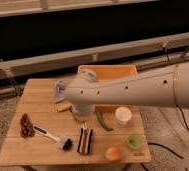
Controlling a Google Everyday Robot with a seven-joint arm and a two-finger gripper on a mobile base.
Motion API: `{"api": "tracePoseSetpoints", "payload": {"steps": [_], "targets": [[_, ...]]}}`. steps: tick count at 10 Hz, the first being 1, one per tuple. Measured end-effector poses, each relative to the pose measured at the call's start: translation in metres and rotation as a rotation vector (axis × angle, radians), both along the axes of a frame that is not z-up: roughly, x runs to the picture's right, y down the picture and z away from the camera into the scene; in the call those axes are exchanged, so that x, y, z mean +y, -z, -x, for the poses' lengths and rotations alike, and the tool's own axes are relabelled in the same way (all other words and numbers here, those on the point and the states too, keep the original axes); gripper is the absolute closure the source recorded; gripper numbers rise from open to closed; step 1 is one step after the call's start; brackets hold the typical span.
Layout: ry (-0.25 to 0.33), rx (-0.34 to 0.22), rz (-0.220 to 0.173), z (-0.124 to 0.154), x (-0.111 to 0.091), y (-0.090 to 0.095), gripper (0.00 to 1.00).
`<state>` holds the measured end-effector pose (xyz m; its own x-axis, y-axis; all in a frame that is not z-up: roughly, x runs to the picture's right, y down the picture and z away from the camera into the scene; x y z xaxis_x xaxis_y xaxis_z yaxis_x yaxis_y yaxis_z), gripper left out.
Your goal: Place fork in paper cup
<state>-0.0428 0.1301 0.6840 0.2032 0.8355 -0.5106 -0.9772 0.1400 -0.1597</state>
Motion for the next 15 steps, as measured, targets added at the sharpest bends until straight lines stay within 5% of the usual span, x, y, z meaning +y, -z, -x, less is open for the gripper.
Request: {"api": "tracePoseSetpoints", "payload": {"steps": [4,6,15], "targets": [[0.012,-0.028,-0.007,-0.046,-0.003,0.004,1.00],[-0.021,-0.032,0.022,-0.075,0.003,-0.001,1.00],[-0.020,-0.030,0.026,-0.074,0.004,-0.003,1.00]]}}
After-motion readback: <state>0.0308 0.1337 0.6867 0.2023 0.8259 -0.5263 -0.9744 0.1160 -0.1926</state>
